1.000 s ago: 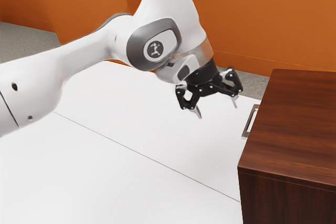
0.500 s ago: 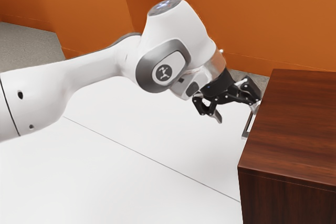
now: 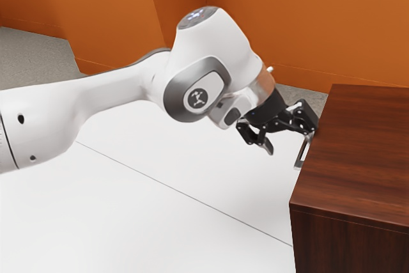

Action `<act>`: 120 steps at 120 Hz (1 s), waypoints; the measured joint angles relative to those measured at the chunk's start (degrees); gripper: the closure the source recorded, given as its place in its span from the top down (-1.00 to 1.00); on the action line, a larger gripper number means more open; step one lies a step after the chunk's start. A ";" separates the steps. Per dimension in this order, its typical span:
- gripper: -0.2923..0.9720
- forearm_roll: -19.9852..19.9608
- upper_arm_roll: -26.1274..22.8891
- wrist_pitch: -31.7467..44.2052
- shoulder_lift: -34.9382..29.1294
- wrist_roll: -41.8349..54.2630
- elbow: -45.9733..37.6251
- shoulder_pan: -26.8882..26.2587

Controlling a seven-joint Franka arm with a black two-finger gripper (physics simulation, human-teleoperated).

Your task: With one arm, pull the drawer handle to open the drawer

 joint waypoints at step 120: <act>0.20 3.05 -22.51 1.07 0.24 1.92 -12.49 28.76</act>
